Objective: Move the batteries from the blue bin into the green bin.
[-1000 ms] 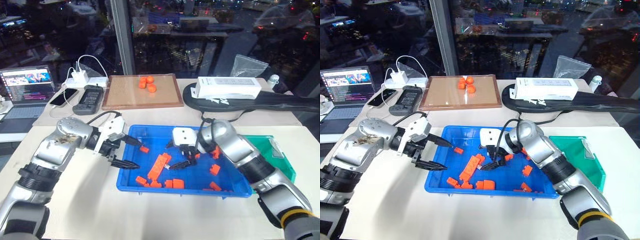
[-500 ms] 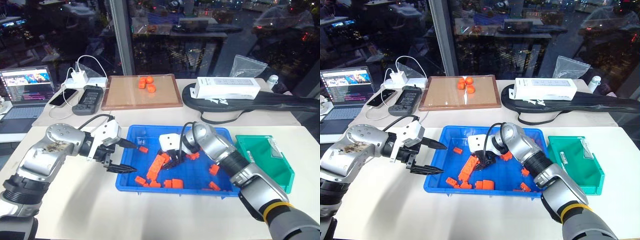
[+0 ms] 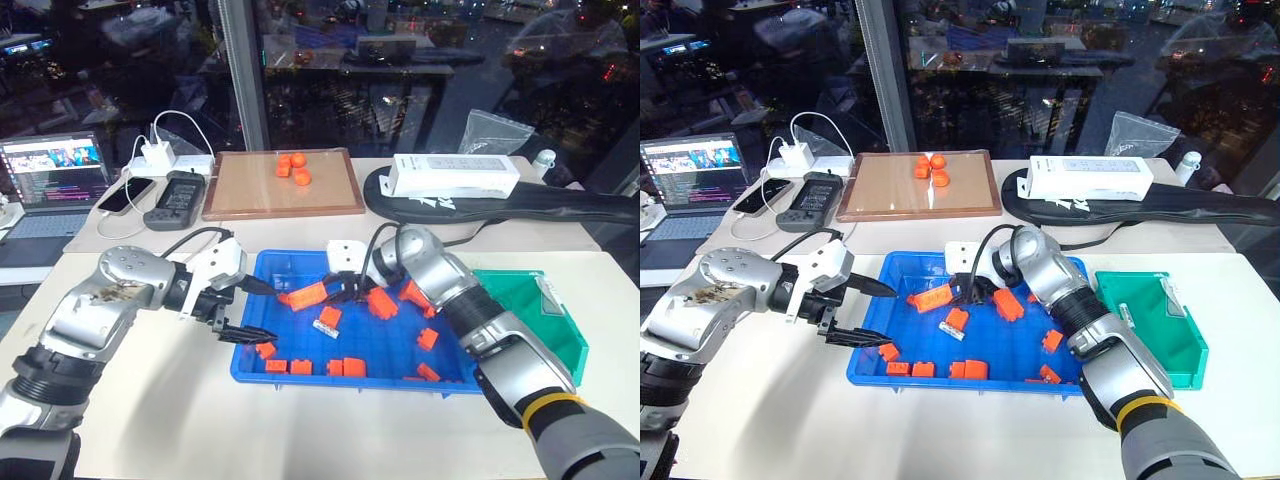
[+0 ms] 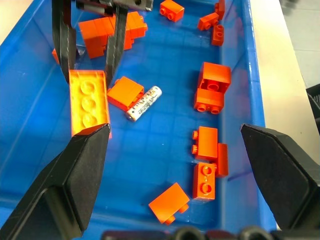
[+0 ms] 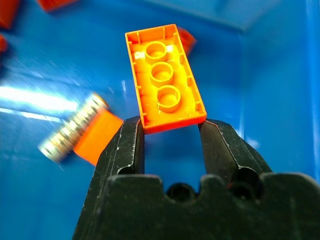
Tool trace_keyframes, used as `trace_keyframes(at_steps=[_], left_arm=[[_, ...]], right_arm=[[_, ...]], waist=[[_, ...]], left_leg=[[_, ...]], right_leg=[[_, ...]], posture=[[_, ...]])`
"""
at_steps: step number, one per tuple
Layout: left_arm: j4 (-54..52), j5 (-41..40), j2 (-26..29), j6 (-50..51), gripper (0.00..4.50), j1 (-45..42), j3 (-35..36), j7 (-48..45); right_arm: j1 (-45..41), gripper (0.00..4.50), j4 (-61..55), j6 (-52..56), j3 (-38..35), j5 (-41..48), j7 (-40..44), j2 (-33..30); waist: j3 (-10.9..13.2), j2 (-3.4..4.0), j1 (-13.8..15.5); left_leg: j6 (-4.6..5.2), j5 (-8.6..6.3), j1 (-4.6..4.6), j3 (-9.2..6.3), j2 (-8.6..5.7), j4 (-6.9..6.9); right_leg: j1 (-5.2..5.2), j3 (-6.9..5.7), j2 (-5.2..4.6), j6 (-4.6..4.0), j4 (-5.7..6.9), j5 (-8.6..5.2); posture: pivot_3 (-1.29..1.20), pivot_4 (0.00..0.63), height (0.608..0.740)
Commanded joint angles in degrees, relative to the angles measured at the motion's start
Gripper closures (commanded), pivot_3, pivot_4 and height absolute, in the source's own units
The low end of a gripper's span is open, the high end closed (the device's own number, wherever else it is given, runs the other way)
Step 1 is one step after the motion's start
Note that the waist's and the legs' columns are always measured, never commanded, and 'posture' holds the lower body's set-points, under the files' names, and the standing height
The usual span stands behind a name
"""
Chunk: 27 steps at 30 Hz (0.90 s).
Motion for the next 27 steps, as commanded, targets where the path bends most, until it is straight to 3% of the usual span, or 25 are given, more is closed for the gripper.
trace_keyframes(at_steps=[1, 2, 7, 9, 12, 16, 20, 27], left_arm=[[0.4, 0.3, -0.1, -1.6, 0.0, -1.8, -0.3, -1.1], [0.6, 0.3, -0.2, -1.6, 0.0, -2.0, -0.5, -1.3], [1.6, 0.6, -0.7, -2.0, 0.0, -2.7, -1.2, -1.6], [1.6, 0.3, -1.2, -2.0, 0.0, -2.8, -1.1, -1.7], [1.6, -0.1, -1.8, -1.9, 0.0, -3.1, -1.1, -2.0], [2.2, 0.5, -2.3, -2.4, 0.0, -3.6, -1.6, -2.2], [2.3, 0.7, -2.7, -2.3, 0.0, -4.0, -1.8, -2.3], [2.0, 1.1, -0.7, -2.4, 0.0, -2.1, -1.5, -3.5]], right_arm=[[-2.2, 2.61, 0.4, 2.2, -3.0, -1.5, -3.1, -1.9], [-1.9, 2.11, -0.7, 3.1, -3.4, -1.1, -2.6, -2.4], [0.2, 0.46, -9.2, 8.2, -4.8, 1.4, 1.3, -4.3], [2.1, 0.1, -14.7, 11.1, -4.7, 2.5, 3.6, -5.1], [6.7, 0.1, -27.2, 16.5, -4.3, 6.8, 8.3, -6.4], [10.9, 0.1, -34.0, 18.8, -2.8, 6.8, 7.6, -6.5], [12.3, 0.1, -34.5, 19.2, -0.2, 5.7, 6.3, -5.1], [9.0, 0.1, -23.5, 14.8, 4.7, 1.6, 1.9, 1.6]], waist=[[0.0, 0.0, 0.0], [0.0, 0.0, 0.0], [0.0, 0.0, -0.1], [0.0, 0.0, -0.2], [0.0, -0.01, 0.0], [0.0, -0.01, 0.0], [0.0, -0.05, 0.0], [0.0, -0.1, -0.2]], left_leg=[[0.0, 0.0, 0.0, 0.01, 0.0, 0.0], [0.0, 0.0, 0.0, 0.03, 0.0, 0.0], [0.0, 0.0, 0.0, 0.01, 0.0, -0.07], [0.0, 0.0, 0.0, 0.0, 0.01, -0.07], [0.0, 0.0, 0.0, -0.03, 0.01, -0.09], [0.0, 0.0, -0.02, -0.04, 0.0, -0.07], [-0.01, 0.0, 0.06, -0.03, 0.0, -0.02], [-0.01, 0.0, 0.06, -0.03, 0.02, -0.07]], right_leg=[[0.0, 0.0, 0.0, 0.0, 0.0, 0.0], [-0.01, 0.02, -0.01, 0.0, -0.01, 0.0], [-0.03, 0.02, 0.01, -0.02, -0.01, -0.01], [-0.03, 0.02, 0.02, -0.02, -0.01, -0.02], [-0.02, 0.01, 0.02, -0.02, -0.01, -0.02], [-0.02, 0.0, 0.02, -0.02, -0.01, -0.02], [0.04, -0.01, 0.02, -0.02, 0.02, -0.02], [-0.01, 0.0, 0.06, -0.05, 0.05, -0.04]], posture=[[0.0, 0.15, 0.74], [0.0, 0.15, 0.74], [0.0, 0.15, 0.74], [0.0, 0.15, 0.74], [0.0, 0.15, 0.74], [0.0, 0.15, 0.74], [0.0, 0.15, 0.74], [0.0, 0.15, 0.74]])
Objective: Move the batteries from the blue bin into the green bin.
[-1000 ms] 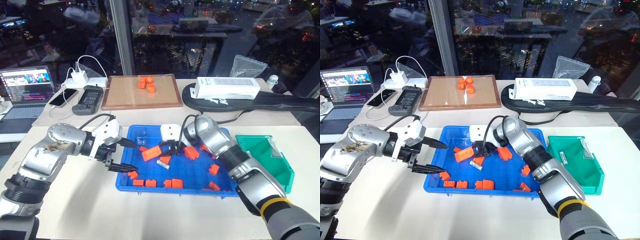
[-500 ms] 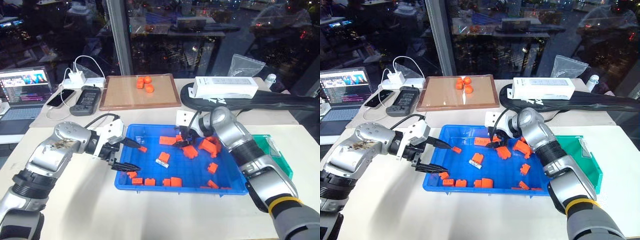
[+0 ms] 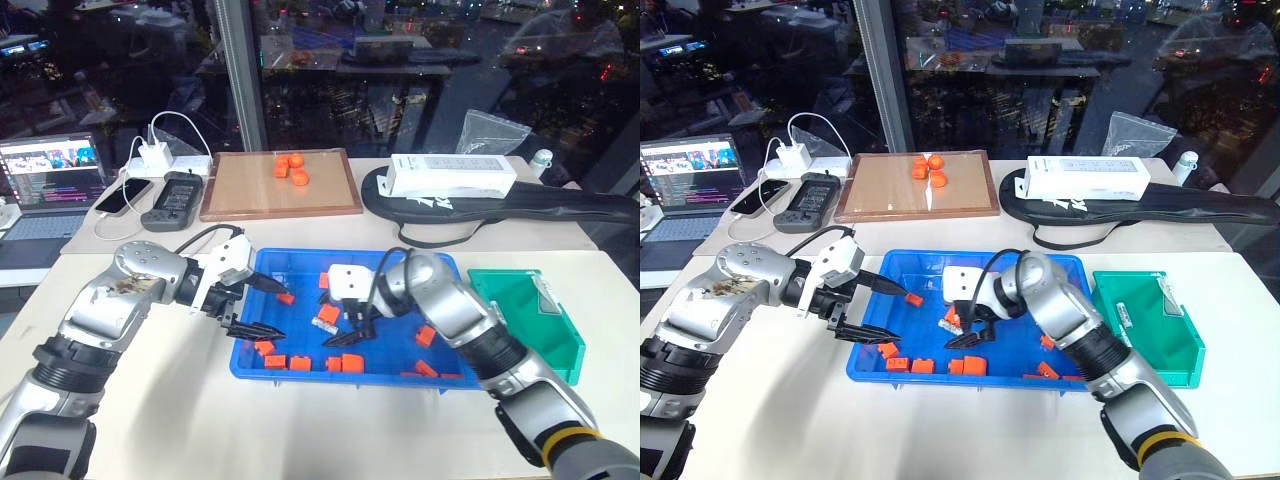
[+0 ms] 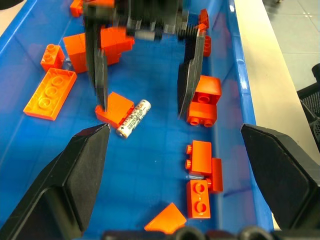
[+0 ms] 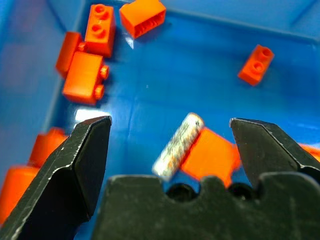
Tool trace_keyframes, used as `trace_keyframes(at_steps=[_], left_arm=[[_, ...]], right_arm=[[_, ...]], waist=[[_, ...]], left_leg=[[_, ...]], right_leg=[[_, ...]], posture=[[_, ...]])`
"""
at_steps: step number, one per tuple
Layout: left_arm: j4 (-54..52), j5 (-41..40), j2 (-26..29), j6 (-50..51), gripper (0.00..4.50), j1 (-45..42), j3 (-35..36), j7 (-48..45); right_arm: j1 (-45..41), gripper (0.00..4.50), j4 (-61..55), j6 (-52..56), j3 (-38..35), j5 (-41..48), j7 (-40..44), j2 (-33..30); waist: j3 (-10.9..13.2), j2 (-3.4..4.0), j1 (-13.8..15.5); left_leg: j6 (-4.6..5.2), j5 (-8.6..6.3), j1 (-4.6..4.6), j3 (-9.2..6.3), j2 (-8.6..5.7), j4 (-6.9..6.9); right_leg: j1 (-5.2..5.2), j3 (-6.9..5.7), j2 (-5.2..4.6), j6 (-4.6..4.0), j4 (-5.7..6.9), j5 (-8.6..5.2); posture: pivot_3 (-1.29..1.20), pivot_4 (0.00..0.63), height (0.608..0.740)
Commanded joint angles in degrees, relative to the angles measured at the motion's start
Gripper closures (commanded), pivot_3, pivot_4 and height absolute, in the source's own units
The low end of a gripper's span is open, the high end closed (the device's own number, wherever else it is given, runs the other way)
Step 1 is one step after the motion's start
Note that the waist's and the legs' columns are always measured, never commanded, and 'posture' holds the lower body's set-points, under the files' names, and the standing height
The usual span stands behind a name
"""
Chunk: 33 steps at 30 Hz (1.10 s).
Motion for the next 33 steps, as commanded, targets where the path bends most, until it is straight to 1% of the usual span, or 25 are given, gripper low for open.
trace_keyframes(at_steps=[1, 3, 6, 11, 16, 17, 22, 25, 28, 30, 33], left_arm=[[-1.2, 0.1, 1.8, -0.7, 0.0, 0.9, 0.8, -0.7], [-1.6, 0.0, 2.1, -0.5, 0.0, 1.2, 1.1, -0.4], [-2.7, -0.5, 2.6, 0.2, 0.0, 2.1, 1.7, -0.1], [-5.2, -2.6, 3.9, 1.6, 0.0, 4.3, 2.3, -0.9], [-4.0, -1.9, 3.3, 1.1, 0.0, 3.3, 1.7, -0.6], [-3.5, -1.7, 2.9, 0.8, 0.0, 2.7, 1.3, -0.8], [-1.9, -1.3, 1.6, 0.0, 0.0, 0.7, 0.0, -2.0], [-1.2, -2.5, 0.2, -0.2, 0.0, -0.4, 0.0, -3.1], [0.7, -3.3, -3.0, -0.4, 0.0, -3.0, 0.2, -3.2], [2.7, -3.2, -6.6, -1.4, 0.0, -5.8, 0.2, -1.9], [4.5, -3.8, -10.1, -1.8, 0.0, -8.4, 0.3, -1.2]], right_arm=[[-2.7, 0.1, 3.6, -2.8, 1.7, -1.9, -1.0, 1.5], [-2.8, 0.1, 5.6, -3.1, 2.4, -2.6, -0.8, 1.7], [-2.1, 0.8, 6.1, -4.1, 3.0, -2.7, 1.6, 0.4], [-0.2, 2.46, 2.6, -4.1, 2.7, -2.0, 4.5, -2.7], [1.7, 4.15, -0.8, -2.2, 1.2, -1.3, 5.3, -5.9], [2.2, 4.25, -2.0, -1.5, 0.4, -0.9, 5.5, -6.9], [3.8, 4.25, -7.7, 3.2, -4.3, 2.0, 6.1, -11.5], [3.5, 4.25, -12.0, 7.7, -9.9, 5.8, 7.7, -16.5], [2.3, 4.25, -15.0, 13.7, -16.4, 9.9, 9.6, -23.5], [3.3, 4.25, -16.2, 16.5, -21.3, 11.6, 10.1, -29.8], [5.5, 4.25, -16.7, 18.1, -25.4, 12.5, 9.3, -36.2]], waist=[[0.0, 0.0, 0.0], [0.0, 0.0, 0.1], [0.0, -0.03, 0.3], [0.0, -0.06, 0.3], [0.0, -0.08, 0.3], [0.0, -0.09, 0.3], [0.0, -0.12, 0.4], [0.0, -0.13, 0.5], [0.0, -0.15, 0.9], [0.0, -0.16, 1.0], [0.0, -0.16, 1.5]], left_leg=[[0.0, 0.0, 0.01, 0.0, 0.0, 0.0], [0.0, 0.0, 0.0, 0.0, 0.0, -0.01], [0.0, 0.0, 0.0, 0.01, -0.01, 0.0], [0.0, 0.0, 0.04, 0.01, -0.01, 0.0], [0.0, 0.0, 0.1, 0.0, 0.0, -0.01], [0.0, 0.0, 0.1, 0.01, 0.0, -0.02], [-0.01, 0.0, 0.07, 0.03, -0.02, -0.02], [0.0, 0.0, 0.05, 0.03, -0.03, -0.04], [0.0, 0.0, 0.0, 0.02, -0.03, -0.04], [0.0, 0.0, -0.01, 0.02, -0.04, -0.02], [0.0, -0.01, -0.05, 0.01, -0.06, -0.03]], right_leg=[[0.0, 0.0, 0.0, -0.01, 0.0, -0.01], [-0.01, 0.0, -0.01, -0.01, -0.01, -0.01], [0.03, -0.02, -0.03, 0.0, -0.02, -0.01], [0.05, -0.02, -0.05, 0.0, -0.02, -0.01], [0.07, -0.02, -0.04, -0.02, -0.01, -0.02], [0.07, -0.02, -0.05, -0.02, -0.01, -0.02], [0.06, -0.02, -0.07, -0.01, -0.03, -0.02], [0.05, -0.01, -0.08, -0.01, -0.06, -0.02], [0.03, -0.02, -0.09, -0.01, -0.08, -0.02], [0.04, -0.04, -0.1, -0.01, -0.15, -0.02], [0.06, -0.08, -0.13, 0.0, -0.26, -0.02]], posture=[[0.0, 0.15, 0.74], [0.0, 0.15, 0.74], [0.0, 0.15, 0.74], [0.0, 0.15, 0.74], [0.0, 0.15, 0.74], [0.0, 0.15, 0.74], [0.0, 0.15, 0.74], [0.0, 0.15, 0.74], [0.0, 0.15, 0.74], [0.0, 0.15, 0.74], [0.0, 0.15, 0.74]])
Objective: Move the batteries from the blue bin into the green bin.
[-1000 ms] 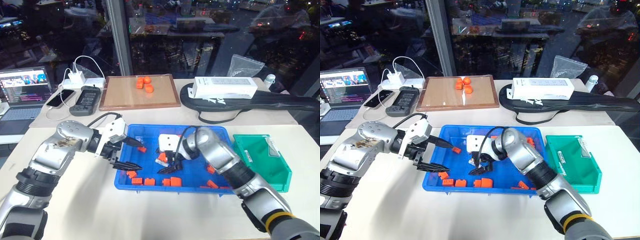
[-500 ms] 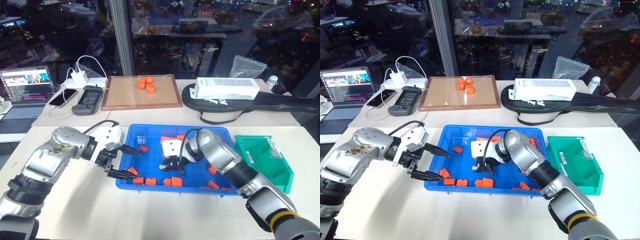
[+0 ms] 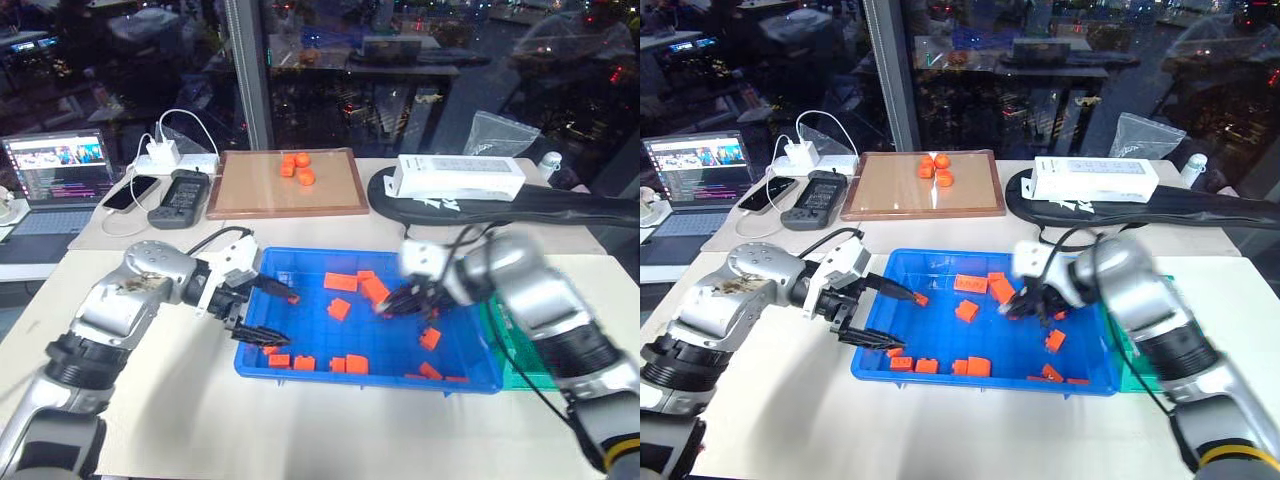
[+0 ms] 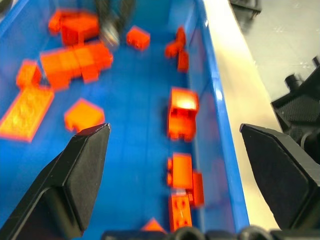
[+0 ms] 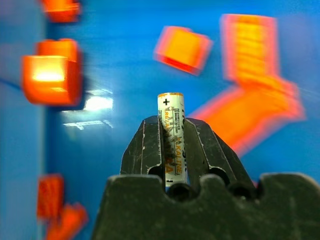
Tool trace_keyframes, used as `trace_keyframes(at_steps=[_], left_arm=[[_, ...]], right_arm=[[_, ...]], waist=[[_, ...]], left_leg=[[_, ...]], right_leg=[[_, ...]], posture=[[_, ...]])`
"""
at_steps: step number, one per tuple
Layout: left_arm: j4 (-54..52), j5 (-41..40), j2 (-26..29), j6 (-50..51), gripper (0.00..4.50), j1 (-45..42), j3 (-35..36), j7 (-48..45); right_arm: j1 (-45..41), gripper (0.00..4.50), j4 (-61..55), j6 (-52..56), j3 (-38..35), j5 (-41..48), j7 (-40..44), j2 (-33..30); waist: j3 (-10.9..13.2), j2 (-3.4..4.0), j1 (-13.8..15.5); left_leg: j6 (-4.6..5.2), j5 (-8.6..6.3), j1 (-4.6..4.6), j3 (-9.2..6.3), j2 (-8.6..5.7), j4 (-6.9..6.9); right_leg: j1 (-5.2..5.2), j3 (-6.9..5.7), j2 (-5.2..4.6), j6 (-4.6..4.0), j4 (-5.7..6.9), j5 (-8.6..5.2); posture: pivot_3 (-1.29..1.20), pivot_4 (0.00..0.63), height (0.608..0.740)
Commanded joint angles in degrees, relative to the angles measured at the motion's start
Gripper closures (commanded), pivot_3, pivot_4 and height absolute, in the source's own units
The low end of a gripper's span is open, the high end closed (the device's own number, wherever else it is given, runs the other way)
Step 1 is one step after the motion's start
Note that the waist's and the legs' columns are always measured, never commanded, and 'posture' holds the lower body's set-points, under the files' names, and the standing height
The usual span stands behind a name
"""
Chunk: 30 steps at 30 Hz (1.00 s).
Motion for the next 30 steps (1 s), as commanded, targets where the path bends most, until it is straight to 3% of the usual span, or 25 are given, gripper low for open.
trace_keyframes(at_steps=[1, 6, 14, 15, 25, 28, 30], left_arm=[[2.1, -1.5, -3.6, -1.2, 0.0, -3.8, 0.9, 0.5], [6.3, -0.7, -7.9, -3.2, 0.0, -7.2, -0.5, -0.3], [10.2, 1.9, -10.4, -7.5, 0.0, -8.6, -1.4, -0.6], [10.3, 2.0, -10.4, -7.6, 0.0, -8.6, -1.4, -0.4], [12.3, 3.1, -14.8, -5.1, 0.0, -10.5, 2.3, 11.6], [10.7, 1.9, -13.5, -5.1, 0.0, -9.9, 4.3, 11.7], [10.8, 3.0, -12.5, -6.5, 0.0, -9.0, 5.7, 13.5]], right_arm=[[3.5, 4.25, -1.4, 1.7, -7.3, 1.3, -1.1, -7.5], [11.9, 4.25, 1.4, 1.2, -13.7, 0.4, -5.3, -15.1], [17.5, 4.25, 7.3, -3.2, -10.7, -3.4, -12.9, -14.8], [17.6, 3.23, 7.6, -3.3, -10.9, -3.3, -13.2, -14.7], [19.9, 0.05, 5.3, 0.5, -17.8, 1.7, -12.7, -17.3], [19.6, 0.05, 2.5, 4.1, -27.2, 6.5, -12.5, -17.6], [18.6, 0.05, 0.6, 5.1, -34.5, 10.9, -13.8, -14.2]], waist=[[0.0, -0.02, 0.0], [0.0, -0.02, 0.0], [0.0, 0.03, -1.5], [0.0, 0.04, -1.4], [0.0, 0.05, -1.0], [0.0, 0.07, -1.1], [0.0, 0.07, -1.3]], left_leg=[[0.0, 0.0, -0.01, 0.02, 0.0, -0.01], [0.01, 0.0, -0.07, 0.0, -0.03, -0.05], [0.01, 0.0, 0.03, -0.11, -0.04, -0.03], [0.01, 0.0, 0.03, -0.12, -0.05, -0.03], [0.01, 0.0, -0.08, -0.21, -0.11, 0.05], [0.01, 0.0, -0.06, -0.27, -0.12, -0.01], [0.01, 0.0, -0.05, -0.3, -0.12, -0.02]], right_leg=[[0.01, 0.02, -0.01, 0.0, -0.02, 0.0], [-0.02, 0.04, -0.01, 0.02, -0.07, -0.01], [0.01, 0.17, 0.03, 0.06, 0.01, -0.02], [0.01, 0.17, 0.02, 0.07, 0.01, -0.03], [0.02, 0.16, -0.02, 0.21, -0.01, -0.03], [0.02, 0.18, -0.03, 0.22, -0.04, -0.04], [0.03, 0.17, -0.02, 0.22, -0.03, -0.04]], posture=[[0.0, 0.15, 0.74], [0.0, 0.15, 0.74], [0.0, 0.15, 0.74], [0.0, 0.15, 0.74], [0.0, 0.15, 0.74], [0.0, 0.15, 0.74], [0.0, 0.15, 0.74]])
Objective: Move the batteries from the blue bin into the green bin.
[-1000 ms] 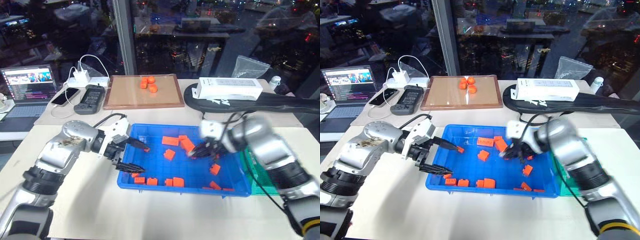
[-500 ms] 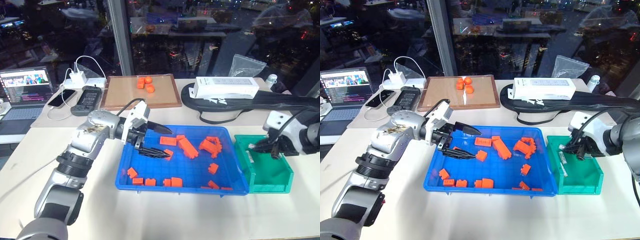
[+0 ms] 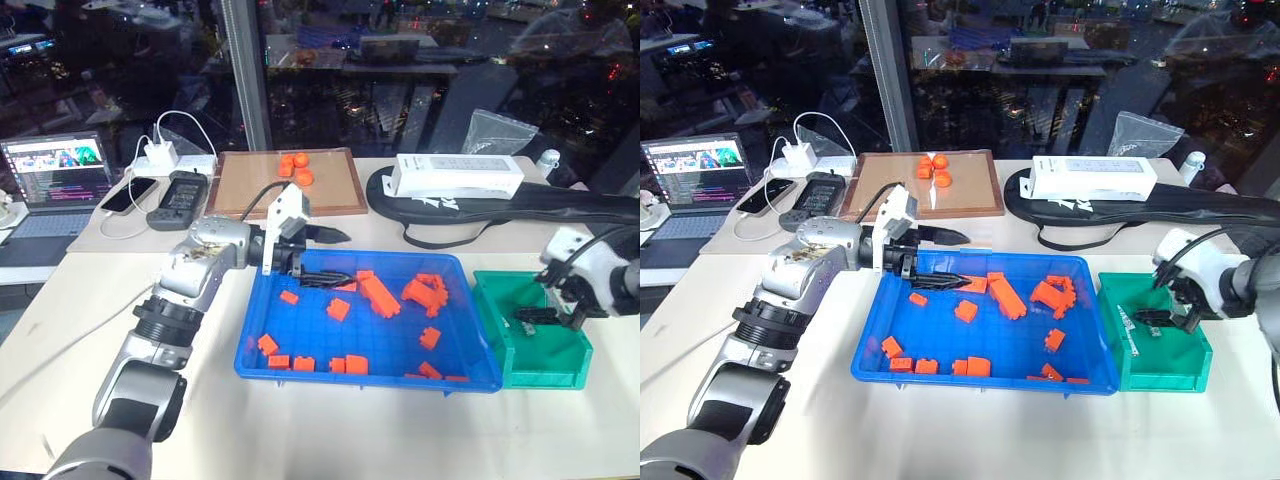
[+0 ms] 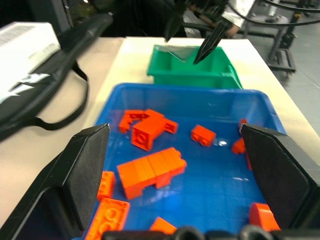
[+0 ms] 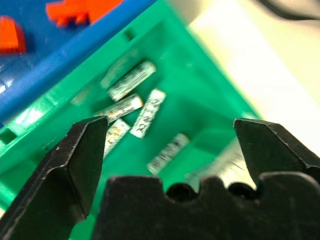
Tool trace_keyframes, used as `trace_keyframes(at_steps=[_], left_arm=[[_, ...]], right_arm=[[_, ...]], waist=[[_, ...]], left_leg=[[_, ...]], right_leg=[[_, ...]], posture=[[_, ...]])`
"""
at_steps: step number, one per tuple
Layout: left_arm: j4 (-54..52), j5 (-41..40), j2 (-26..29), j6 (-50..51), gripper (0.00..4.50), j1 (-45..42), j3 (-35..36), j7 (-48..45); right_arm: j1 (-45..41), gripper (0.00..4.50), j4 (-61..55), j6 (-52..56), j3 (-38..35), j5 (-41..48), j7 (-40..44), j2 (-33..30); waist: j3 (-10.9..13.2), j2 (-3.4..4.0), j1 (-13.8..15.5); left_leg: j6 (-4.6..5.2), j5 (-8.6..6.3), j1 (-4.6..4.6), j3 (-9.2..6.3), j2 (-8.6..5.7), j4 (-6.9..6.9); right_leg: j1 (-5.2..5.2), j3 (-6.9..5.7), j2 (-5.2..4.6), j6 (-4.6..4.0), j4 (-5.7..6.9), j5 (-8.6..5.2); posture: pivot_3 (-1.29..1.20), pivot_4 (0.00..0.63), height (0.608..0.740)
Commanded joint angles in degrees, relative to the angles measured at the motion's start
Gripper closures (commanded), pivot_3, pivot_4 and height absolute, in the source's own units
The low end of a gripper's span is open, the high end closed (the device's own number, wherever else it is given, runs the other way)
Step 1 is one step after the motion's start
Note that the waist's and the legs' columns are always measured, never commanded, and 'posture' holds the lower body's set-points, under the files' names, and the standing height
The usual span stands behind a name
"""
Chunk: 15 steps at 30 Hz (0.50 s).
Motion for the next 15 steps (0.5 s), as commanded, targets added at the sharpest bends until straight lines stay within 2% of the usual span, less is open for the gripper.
trace_keyframes(at_steps=[1, 4, 7, 15], left_arm=[[-2.3, 0.2, 2.1, -2.0, 0.0, 0.6, 4.3, 3.0], [-3.8, -0.6, 4.2, -1.1, 0.0, 2.5, 6.4, 4.0], [-6.4, -1.6, 6.3, -0.4, 0.0, 5.8, 8.7, 4.9], [-11.3, -3.6, 10.4, 4.3, 0.0, 14.7, 15.1, 11.2]], right_arm=[[-1.9, 0.05, -5.0, 1.8, -15.6, 8.4, -2.7, 4.0], [-6.5, 0.05, -7.7, 6.7, -25.0, 16.7, -10.7, 14.3], [-3.8, 0.05, -12.0, 7.9, -28.9, 19.9, -14.2, 19.8], [4.2, 0.05, -15.6, 8.2, -30.1, 21.5, -23.0, 24.9]], waist=[[0.0, -0.02, -0.2], [0.1, -0.17, -0.6], [0.0, -0.13, -0.3], [0.0, -0.08, 0.1]], left_leg=[[0.0, 0.0, 0.03, -0.02, 0.01, -0.05], [0.0, 0.0, 0.26, -0.13, 0.05, -0.08], [-0.06, 0.03, 0.34, -0.13, 0.04, -0.1], [-0.06, 0.02, 0.25, -0.02, -0.01, -0.09]], right_leg=[[0.0, 0.01, 0.0, -0.01, -0.01, 0.0], [0.22, 0.02, 0.06, -0.02, -0.02, 0.01], [0.3, 0.01, 0.02, -0.03, 0.03, 0.02], [0.28, 0.0, -0.22, 0.09, -0.03, 0.0]], posture=[[0.0, 0.15, 0.74], [0.0, 0.15, 0.74], [0.0, 0.15, 0.74], [0.0, 0.15, 0.74]])
